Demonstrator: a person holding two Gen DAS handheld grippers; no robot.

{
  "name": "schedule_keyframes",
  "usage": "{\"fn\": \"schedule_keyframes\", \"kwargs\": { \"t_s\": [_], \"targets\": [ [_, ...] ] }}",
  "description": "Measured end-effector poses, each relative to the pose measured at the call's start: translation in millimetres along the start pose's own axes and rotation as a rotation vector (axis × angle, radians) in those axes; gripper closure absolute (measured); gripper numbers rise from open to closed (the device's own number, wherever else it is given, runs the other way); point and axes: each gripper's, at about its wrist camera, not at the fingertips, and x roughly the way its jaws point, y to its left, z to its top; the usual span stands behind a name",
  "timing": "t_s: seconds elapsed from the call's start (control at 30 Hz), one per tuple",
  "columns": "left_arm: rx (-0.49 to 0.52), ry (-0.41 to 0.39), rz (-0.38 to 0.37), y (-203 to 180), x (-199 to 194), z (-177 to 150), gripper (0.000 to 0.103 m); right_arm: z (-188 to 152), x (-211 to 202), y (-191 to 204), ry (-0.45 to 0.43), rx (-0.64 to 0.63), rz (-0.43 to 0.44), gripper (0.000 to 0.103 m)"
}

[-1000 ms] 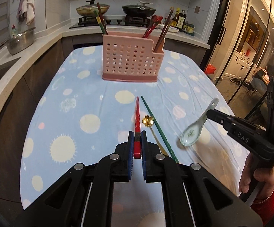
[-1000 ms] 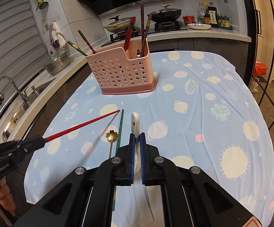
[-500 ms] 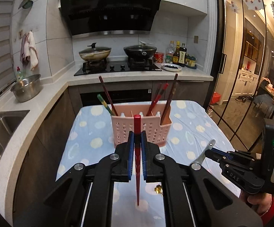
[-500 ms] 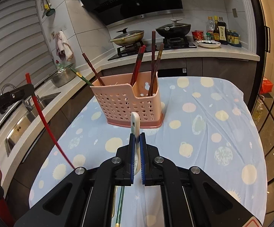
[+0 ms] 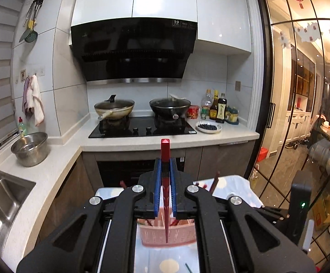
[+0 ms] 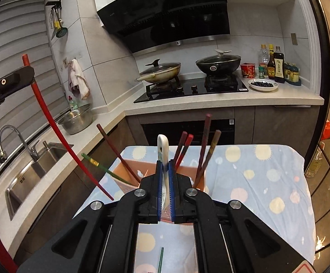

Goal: Organize utensils
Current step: 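Lower both items into the pink holder and open both tools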

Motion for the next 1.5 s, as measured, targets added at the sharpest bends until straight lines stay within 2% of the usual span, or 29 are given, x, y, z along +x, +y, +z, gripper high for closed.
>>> {"fn": "schedule_keyframes", "kwargs": {
  "t_s": [0.23,0.37,0.7,0.83,0.9,0.97,1.03,1.5],
  "targets": [
    [-0.027,0.015,0.011,10,45,17,0.096,21,47,7,0.033,-0.002,-0.004,0.098],
    [-0.018,0.058,0.042,15,67,6,0.096,19,69,9,0.068,-0.008,-0.007,0.098],
    [-0.040,0.146,0.038,34,102,-20,0.096,-1,105,11,0.146,-0.011,-0.023,0.098],
    [-0.042,0.155,0.041,35,107,-25,0.095,-5,110,12,0.163,-0.012,-0.028,0.097],
    [-0.038,0.147,0.059,35,106,-28,0.092,-6,108,11,0.152,-0.011,-0.033,0.095],
    [-0.038,0.145,0.060,34,105,-29,0.075,-7,106,13,0.145,-0.016,-0.037,0.094],
    [-0.044,0.146,0.068,35,104,-31,0.068,-7,102,16,0.138,-0.022,-0.041,0.094],
    [-0.022,0.144,0.083,32,90,-40,0.068,-14,74,20,0.111,-0.028,-0.028,0.094]
  ]
}}
